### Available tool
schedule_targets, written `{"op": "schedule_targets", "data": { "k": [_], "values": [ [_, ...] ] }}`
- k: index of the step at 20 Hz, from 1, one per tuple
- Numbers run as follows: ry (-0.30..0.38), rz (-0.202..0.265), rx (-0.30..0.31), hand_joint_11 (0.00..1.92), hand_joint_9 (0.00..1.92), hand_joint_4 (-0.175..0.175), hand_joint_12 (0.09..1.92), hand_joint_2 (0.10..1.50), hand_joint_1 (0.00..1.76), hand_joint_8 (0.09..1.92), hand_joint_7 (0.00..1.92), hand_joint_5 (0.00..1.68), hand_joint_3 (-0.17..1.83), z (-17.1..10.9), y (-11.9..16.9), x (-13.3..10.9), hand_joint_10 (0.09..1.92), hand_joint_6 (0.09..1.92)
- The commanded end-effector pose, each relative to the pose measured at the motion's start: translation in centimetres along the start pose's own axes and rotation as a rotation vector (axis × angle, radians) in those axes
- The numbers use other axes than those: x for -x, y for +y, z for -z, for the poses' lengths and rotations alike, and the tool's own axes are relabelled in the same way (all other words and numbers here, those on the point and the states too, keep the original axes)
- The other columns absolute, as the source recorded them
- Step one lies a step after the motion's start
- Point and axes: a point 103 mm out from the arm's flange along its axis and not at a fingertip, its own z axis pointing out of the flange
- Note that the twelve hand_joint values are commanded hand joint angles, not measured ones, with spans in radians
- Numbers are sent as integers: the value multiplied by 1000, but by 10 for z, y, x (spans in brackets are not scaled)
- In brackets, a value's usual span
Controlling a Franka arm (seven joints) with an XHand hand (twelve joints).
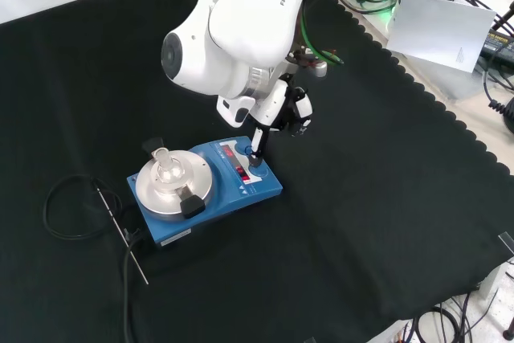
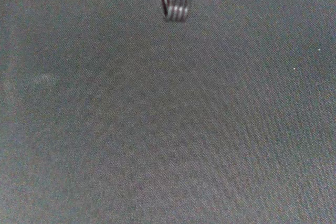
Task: Turn on the heater.
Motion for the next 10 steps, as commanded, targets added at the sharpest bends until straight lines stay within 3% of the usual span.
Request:
{"op": "schedule_targets", "data": {
  "k": [1,10],
  "values": [
    [-6,-2,1,1370,1752,-51,1325,677,1422,1397,1636,356,1071,-1,0,0,1385,105],
    [-14,-10,55,1369,1752,-52,1326,677,1421,1397,1636,370,1073,20,-28,-3,1385,106]
  ]
}}
